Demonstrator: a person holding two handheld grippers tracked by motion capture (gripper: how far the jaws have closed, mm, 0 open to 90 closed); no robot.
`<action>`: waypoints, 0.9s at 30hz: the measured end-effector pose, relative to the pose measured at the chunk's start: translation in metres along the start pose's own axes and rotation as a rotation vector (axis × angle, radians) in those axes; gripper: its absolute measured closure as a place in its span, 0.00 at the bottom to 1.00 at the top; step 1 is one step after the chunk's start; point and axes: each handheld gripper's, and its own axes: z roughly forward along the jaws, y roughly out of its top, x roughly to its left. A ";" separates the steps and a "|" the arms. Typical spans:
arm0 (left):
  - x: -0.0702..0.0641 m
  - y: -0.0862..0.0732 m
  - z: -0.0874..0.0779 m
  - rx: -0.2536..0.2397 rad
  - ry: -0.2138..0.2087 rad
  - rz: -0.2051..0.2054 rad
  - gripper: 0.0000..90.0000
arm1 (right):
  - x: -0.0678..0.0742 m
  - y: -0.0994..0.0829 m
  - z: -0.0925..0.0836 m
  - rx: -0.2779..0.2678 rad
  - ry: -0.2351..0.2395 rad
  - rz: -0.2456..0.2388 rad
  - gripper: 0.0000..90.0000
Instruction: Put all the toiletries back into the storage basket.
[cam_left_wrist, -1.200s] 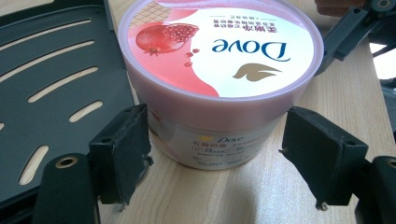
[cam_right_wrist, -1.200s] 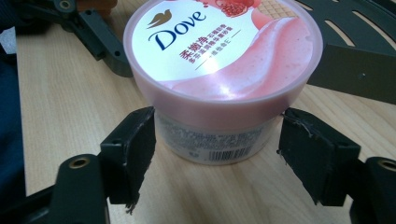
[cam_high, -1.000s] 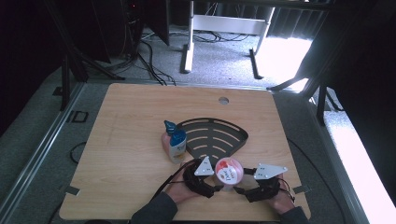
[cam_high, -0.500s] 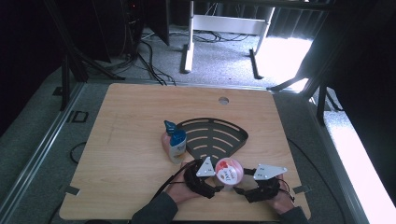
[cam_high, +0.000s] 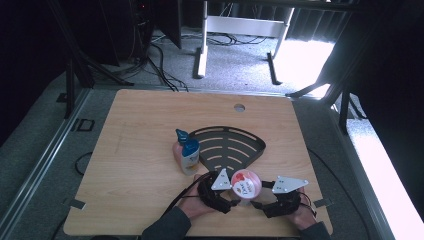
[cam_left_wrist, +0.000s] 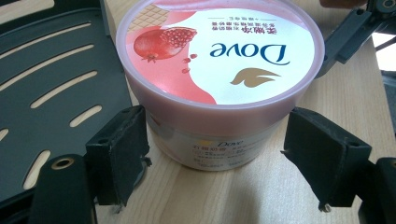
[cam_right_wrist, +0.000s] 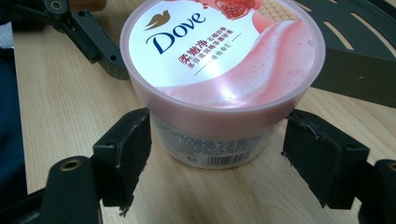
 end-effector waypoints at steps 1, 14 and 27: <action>0.000 0.001 0.000 -0.001 0.001 0.002 0.25 | 0.000 0.000 -0.001 -0.002 0.000 0.001 0.26; 0.000 0.012 -0.004 0.005 0.012 0.021 0.25 | -0.002 0.005 -0.008 -0.022 -0.014 -0.002 0.26; 0.004 0.023 -0.007 0.003 0.022 0.024 0.25 | -0.008 0.013 -0.014 -0.024 -0.019 -0.012 0.26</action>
